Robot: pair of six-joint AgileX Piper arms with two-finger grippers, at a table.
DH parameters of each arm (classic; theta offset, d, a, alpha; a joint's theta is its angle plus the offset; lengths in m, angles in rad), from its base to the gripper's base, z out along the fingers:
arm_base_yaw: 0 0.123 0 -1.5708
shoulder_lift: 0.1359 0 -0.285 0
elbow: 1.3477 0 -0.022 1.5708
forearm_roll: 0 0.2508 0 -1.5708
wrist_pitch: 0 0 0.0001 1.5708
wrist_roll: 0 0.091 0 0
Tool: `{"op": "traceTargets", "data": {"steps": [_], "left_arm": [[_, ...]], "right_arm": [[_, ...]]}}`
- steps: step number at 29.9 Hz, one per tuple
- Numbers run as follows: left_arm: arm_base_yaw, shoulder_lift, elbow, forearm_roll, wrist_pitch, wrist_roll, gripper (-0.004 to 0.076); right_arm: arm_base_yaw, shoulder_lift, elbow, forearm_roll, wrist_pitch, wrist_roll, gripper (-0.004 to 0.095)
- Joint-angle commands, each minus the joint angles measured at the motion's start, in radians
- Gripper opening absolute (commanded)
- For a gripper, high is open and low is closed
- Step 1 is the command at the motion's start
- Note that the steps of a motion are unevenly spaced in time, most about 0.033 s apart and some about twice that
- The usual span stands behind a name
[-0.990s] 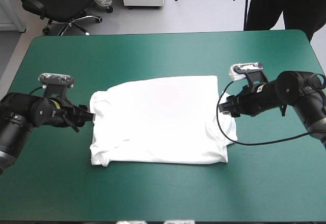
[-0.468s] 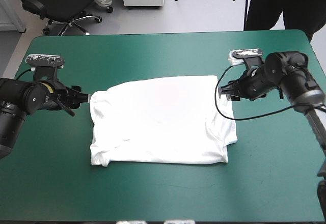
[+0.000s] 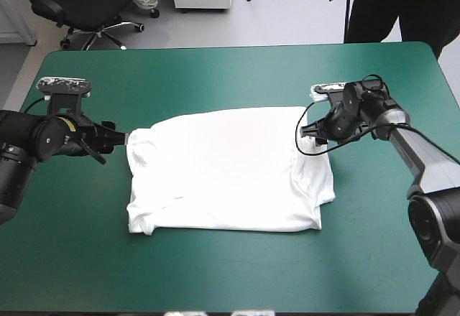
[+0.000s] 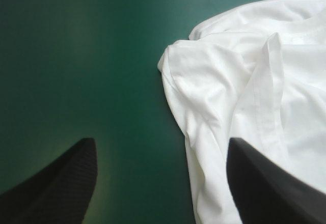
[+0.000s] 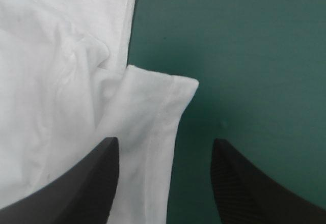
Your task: Fold the cloth
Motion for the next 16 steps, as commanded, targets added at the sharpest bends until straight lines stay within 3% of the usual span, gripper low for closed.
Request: {"op": "traceTargets", "data": {"steps": [1,10,12,16], "left_arm": [[-0.002,-0.021,-0.033,0.003,-0.039,-0.012,0.0519],[-0.002,-0.021,-0.033,-0.017,-0.032,-0.012,0.0519],[-0.002,-0.021,-0.033,-0.017,-0.032,-0.012,0.0519],[-0.002,-0.021,-0.033,-0.017,-0.032,-0.012,0.0519]], "right_arm": [[-0.008,0.001,-0.033,-0.014,-0.048,-0.001,0.0479],[-0.006,0.097,-0.05,0.038,-0.053,-0.04,0.0449],[-0.006,0.114,-0.056,0.089,-0.044,-0.068,0.0369],[-0.006,0.129,-0.056,0.098,-0.021,-0.08,0.0091]]}}
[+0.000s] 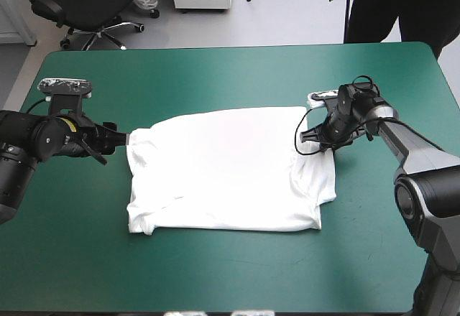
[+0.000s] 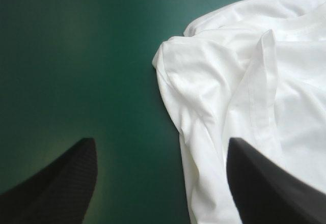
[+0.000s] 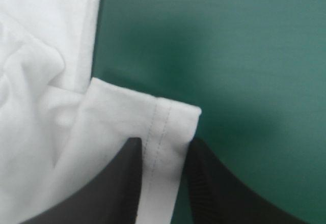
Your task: Fold the cloth
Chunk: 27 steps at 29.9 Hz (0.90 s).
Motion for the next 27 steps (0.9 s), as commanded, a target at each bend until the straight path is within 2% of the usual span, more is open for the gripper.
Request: {"op": "traceTargets", "data": {"steps": [1,9,16,18,22,27], "left_arm": [[-0.002,-0.021,-0.033,0.001,-0.039,-0.012,0.0519],[-0.002,-0.021,-0.033,0.001,-0.039,-0.012,0.0519],[-0.002,-0.021,-0.033,0.001,-0.039,-0.012,0.0519],[-0.002,-0.021,-0.033,0.001,-0.039,-0.012,0.0519],[-0.002,-0.021,-0.033,0.001,-0.039,-0.012,0.0519],[-0.002,-0.021,-0.033,0.001,-0.047,-0.01,0.0519]], "right_arm": [[0.008,-0.002,-0.012,0.09,-0.02,-0.034,0.0001],[0.008,0.0,-0.029,0.062,0.028,-0.056,-0.0018],[0.008,-0.031,-0.168,0.026,0.124,-0.054,-0.0017],[0.008,-0.042,-0.208,0.04,0.146,-0.054,-0.0017],[0.01,-0.048,-0.288,0.147,0.209,-0.083,-0.0017],[0.076,-0.048,-0.341,0.215,0.237,-0.124,-0.0017]]}}
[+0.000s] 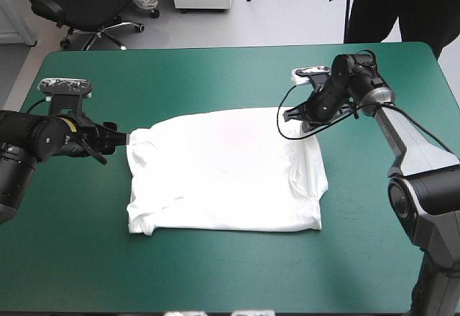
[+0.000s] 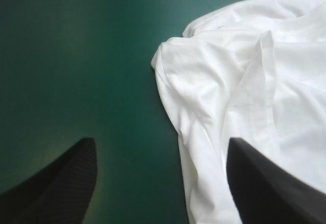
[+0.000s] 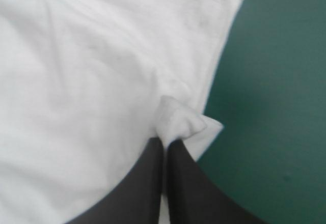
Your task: Fold the cloth
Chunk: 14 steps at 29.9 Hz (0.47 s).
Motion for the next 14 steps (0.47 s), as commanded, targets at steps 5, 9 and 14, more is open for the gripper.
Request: {"op": "traceTargets", "data": {"steps": [5,9,14], "left_arm": [[-0.002,-0.021,-0.031,0.005,-0.047,-0.01,0.0519],[-0.002,-0.021,-0.031,0.005,-0.047,-0.01,0.0519],[-0.002,-0.021,-0.031,0.005,-0.031,-0.01,0.0519]], "right_arm": [[0.165,-0.056,-0.056,0.074,-0.064,-0.036,-0.0017],[0.23,-0.031,-0.057,0.087,-0.142,-0.026,-0.0018],[0.254,0.009,-0.057,0.089,-0.189,-0.026,0.001]]}}
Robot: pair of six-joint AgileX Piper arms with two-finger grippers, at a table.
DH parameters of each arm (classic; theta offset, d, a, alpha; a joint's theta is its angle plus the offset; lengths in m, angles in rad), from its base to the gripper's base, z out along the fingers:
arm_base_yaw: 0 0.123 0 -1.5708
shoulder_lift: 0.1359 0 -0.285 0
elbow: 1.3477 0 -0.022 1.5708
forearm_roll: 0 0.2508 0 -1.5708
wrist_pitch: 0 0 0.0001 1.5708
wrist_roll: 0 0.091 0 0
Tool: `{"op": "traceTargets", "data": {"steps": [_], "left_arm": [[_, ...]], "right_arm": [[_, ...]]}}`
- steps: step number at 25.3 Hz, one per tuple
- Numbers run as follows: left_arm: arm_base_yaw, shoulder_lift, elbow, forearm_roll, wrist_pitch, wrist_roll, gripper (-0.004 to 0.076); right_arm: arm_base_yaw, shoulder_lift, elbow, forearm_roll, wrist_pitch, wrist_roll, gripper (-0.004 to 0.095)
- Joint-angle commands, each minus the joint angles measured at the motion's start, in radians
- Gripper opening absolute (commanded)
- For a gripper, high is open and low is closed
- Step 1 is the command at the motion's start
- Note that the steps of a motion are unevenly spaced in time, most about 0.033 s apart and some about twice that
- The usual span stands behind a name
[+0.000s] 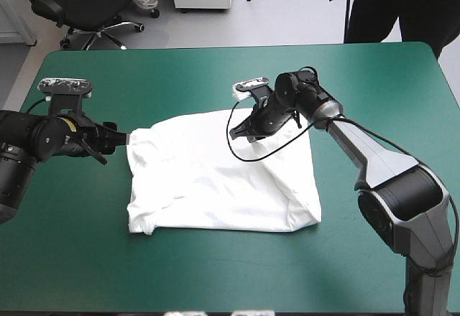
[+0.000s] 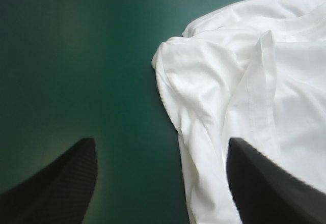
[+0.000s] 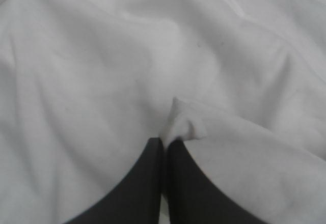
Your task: Fold the cloth
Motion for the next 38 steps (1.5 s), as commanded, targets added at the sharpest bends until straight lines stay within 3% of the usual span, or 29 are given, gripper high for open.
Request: {"op": "traceTargets", "data": {"steps": [1,7,9,14,18,22,29,33,38], "left_arm": [[-0.002,-0.021,-0.031,0.005,-0.029,-0.01,0.0519],[-0.002,-0.021,-0.031,0.005,-0.022,-0.01,0.0519],[-0.002,-0.021,-0.031,0.005,-0.018,-0.01,0.0519],[-0.002,-0.021,-0.031,0.005,-0.015,-0.01,0.0519],[-0.002,-0.021,-0.031,0.005,-0.013,-0.001,0.0519],[-0.002,-0.021,-0.031,0.005,-0.02,-0.001,0.0519],[-0.002,-0.021,-0.031,0.005,-0.015,-0.001,0.0519],[-0.002,-0.021,-0.031,-0.005,0.067,-0.005,0.0519],[-0.03,-0.021,0.085,-0.092,0.114,-0.027,0.0519]], "right_arm": [[0.001,-0.027,-0.033,0.014,-0.049,-0.002,0.0055],[0.001,0.045,-0.033,0.07,0.009,-0.002,0.0518],[0.001,0.057,-0.033,0.097,0.042,-0.012,0.059],[-0.006,0.012,-0.034,0.061,0.046,-0.036,0.0547],[-0.023,-0.095,-0.034,-0.08,0.061,-0.044,0.0494],[-0.058,-0.208,-0.026,-0.114,0.051,-0.043,0.048],[-0.173,-0.498,0.239,-0.147,0.024,-0.041,0.0472],[-0.173,-0.666,0.463,-0.147,0.035,0.004,0.0472],[-0.173,-0.736,0.56,-0.147,0.01,0.056,0.0472]]}}
